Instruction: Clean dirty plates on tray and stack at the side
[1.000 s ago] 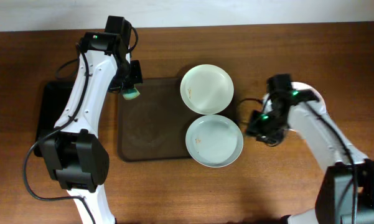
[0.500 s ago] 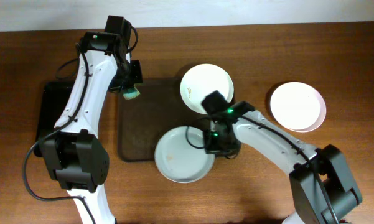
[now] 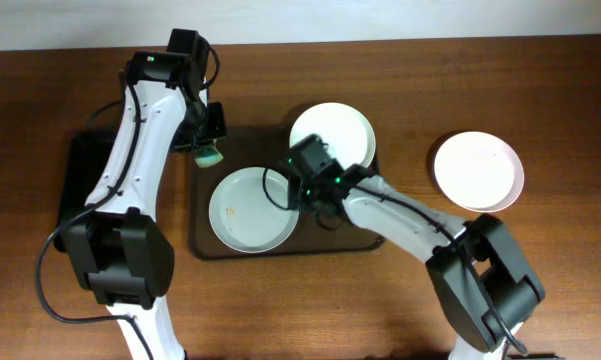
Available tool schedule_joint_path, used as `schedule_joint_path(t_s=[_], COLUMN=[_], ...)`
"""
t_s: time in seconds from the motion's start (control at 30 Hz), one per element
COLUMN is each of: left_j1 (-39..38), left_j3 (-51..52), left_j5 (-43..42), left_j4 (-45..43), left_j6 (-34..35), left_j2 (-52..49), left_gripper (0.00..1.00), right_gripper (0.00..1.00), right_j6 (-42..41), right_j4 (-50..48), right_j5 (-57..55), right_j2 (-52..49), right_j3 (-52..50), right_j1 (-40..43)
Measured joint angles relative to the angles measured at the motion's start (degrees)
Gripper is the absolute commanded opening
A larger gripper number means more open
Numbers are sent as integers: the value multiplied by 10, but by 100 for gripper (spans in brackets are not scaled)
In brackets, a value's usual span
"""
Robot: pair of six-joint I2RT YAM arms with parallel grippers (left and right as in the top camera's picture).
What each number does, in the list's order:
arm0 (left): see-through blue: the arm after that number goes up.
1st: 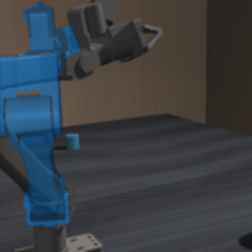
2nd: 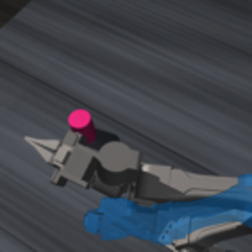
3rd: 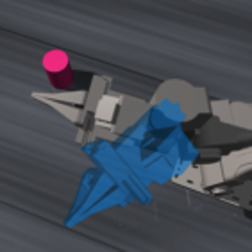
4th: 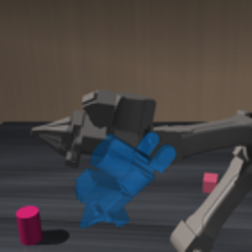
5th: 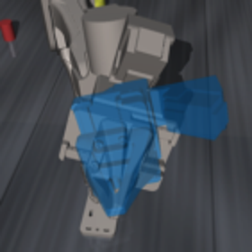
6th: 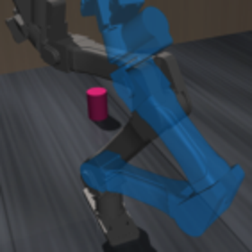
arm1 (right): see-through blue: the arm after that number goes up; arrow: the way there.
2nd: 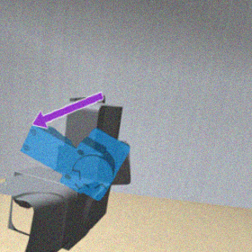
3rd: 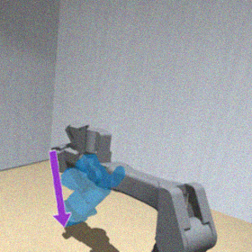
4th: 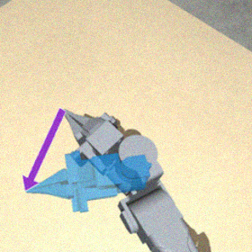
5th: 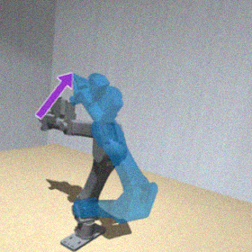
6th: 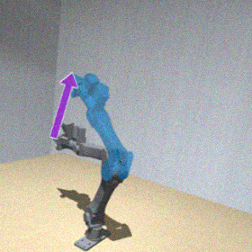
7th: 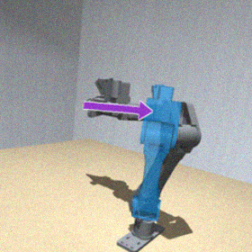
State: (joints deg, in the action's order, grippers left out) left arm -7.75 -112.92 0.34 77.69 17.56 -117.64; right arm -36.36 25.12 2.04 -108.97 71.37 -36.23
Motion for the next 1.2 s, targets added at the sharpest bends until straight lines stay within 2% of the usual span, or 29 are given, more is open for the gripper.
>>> schedule_joint_path(t_s=[0.07,0.17,0.2,0.23,0.37,0.43,0.6,0.73,0.83,0.93,1.1,1.17,1.2], left_j1=[13,15,15,15,15,14,-25,-67,-76,-76,-76,-75,-72], left_j3=[0,0,0,0,14,74,225,304,356,360,357,352,352], left_j5=[-6,-10,-10,-10,-10,-18,-32,-22,-5,-21,-64,-66,-59], left_j4=[-4,-6,-5,-5,25,18,-76,-199,-249,-204,-110,-109,-129], left_j6=[0,0,0,0,0,-3,-45,-115,-125,-154,-243,-253,-237], left_j2=[0,0,0,0,0,0,0,2,30,30,22,18,18], left_gripper=[0,0,1,0,1,0,1,0,1,0,0,0,0], right_gripper=[24,20,9,4,4,4,4,4,4,4,4,4,4], right_j6=[49,64,62,57,38,34,33,33,33,36,37,36,35], right_j4=[-1,0,2,5,12,14,16,17,17,19,19,18,18], right_j5=[41,85,86,86,84,86,91,90,90,99,101,101,98], right_j2=[-33,-77,-77,-77,-77,-77,-77,-77,-77,-77,-77,-77,-77], right_j3=[27,37,39,39,40,41,41,42,42,42,42,42,42], right_j1=[11,8,8,8,7,11,19,20,20,19,19,19,20])
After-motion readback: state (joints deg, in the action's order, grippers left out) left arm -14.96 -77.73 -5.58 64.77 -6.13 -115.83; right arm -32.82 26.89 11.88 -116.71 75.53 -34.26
